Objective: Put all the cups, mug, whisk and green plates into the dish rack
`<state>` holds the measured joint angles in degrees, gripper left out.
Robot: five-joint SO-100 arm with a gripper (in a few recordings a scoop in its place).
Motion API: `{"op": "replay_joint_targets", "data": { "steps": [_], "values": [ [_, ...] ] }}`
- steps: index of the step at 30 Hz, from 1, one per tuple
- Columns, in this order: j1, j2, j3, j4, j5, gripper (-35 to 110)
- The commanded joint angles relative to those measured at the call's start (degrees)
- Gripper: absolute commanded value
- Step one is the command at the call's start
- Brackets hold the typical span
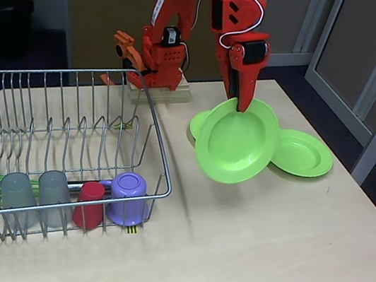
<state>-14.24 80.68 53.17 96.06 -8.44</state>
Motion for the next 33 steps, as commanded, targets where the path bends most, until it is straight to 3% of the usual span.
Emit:
{"op": "replay_joint_targets", "data": {
  "steps": [1,8,17,24,33],
  "values": [
    [1.9,5.4,-7.0,2.6,-3.9,0],
    [12.2,16.4,0.2,-1.6,-2.2,0],
    [33.2,24.3,10.6,-2.2,18.9,0],
    [48.0,24.9,16.5,-0.9,22.4,0],
    [56.1,23.9,23.6,-4.0,21.6,0]
  ]
}}
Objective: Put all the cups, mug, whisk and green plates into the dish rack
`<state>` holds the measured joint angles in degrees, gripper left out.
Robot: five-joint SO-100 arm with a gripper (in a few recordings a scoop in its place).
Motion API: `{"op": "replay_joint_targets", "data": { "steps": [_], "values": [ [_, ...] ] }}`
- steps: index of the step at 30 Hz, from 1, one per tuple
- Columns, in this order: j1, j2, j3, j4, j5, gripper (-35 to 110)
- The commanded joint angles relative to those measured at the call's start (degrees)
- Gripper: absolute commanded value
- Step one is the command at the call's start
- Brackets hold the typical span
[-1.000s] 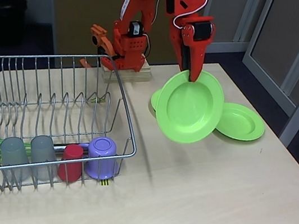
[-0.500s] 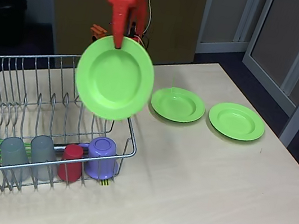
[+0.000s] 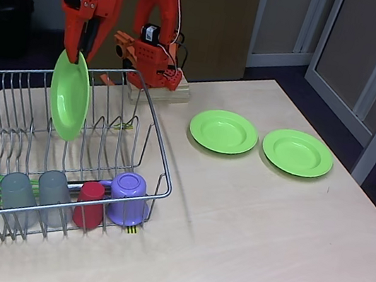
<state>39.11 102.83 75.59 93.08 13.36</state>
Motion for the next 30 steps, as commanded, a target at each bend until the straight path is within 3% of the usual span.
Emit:
{"op": "replay_joint_targets", "data": {
  "steps": [1,25,30],
  "values": [
    [3.3,1.5,1.9,-1.5,-0.6,0],
    [10.9,-15.6,5.6,-12.5,-15.4,0],
    [8.3,-16.6,6.1,-13.6,-21.8,10]
  ]
}}
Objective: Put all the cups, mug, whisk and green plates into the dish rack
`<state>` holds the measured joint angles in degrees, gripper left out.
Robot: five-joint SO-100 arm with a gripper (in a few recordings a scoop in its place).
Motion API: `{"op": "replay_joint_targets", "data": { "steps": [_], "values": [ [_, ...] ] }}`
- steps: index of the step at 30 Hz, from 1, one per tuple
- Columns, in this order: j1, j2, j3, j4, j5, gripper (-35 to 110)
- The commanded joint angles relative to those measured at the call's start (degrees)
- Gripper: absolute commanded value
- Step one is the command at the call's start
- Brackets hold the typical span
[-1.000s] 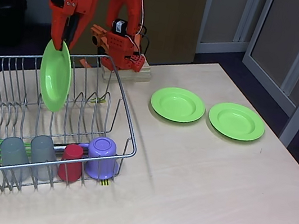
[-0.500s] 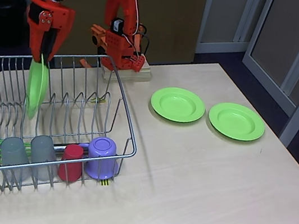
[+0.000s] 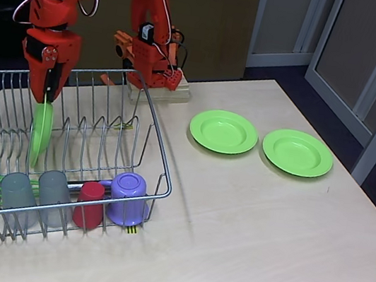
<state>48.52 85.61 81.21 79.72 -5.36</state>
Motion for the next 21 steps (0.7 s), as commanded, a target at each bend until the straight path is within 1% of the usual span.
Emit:
{"op": "replay_joint_targets", "data": {
  "steps": [1,5,9,16,21],
  "values": [
    [-1.4,0.4,0.5,-0.2,-3.8,12],
    [-2.3,-0.1,1.3,0.0,-4.9,16],
    [-2.6,-0.7,1.7,0.5,-4.8,15],
    [-3.9,2.0,-1.9,4.9,-7.8,19],
    [-4.3,4.4,-4.4,7.8,-8.8,18]
  ]
}}
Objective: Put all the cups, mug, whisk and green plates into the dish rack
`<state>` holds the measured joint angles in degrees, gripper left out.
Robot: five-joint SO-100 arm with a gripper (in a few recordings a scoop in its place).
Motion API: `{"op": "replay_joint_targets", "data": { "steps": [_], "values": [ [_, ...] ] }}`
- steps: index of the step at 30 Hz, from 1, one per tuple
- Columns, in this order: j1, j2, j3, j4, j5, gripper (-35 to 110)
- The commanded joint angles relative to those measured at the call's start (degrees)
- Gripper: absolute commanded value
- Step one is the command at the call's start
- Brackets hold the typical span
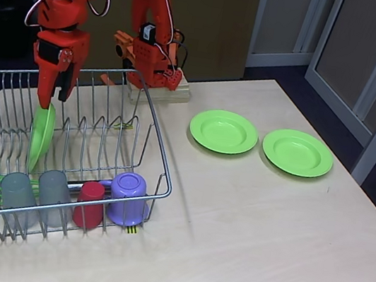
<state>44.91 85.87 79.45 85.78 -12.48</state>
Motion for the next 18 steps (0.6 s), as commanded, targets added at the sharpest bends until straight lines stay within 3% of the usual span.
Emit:
{"op": "replay_joint_targets", "data": {
  "steps": [1,11,18],
  "values": [
    [-0.7,4.4,-3.1,2.3,-1.8,17],
    [-1.0,6.2,-3.3,4.1,-2.3,18],
    [-7.4,13.8,-3.4,8.7,-2.0,16]
  ]
}}
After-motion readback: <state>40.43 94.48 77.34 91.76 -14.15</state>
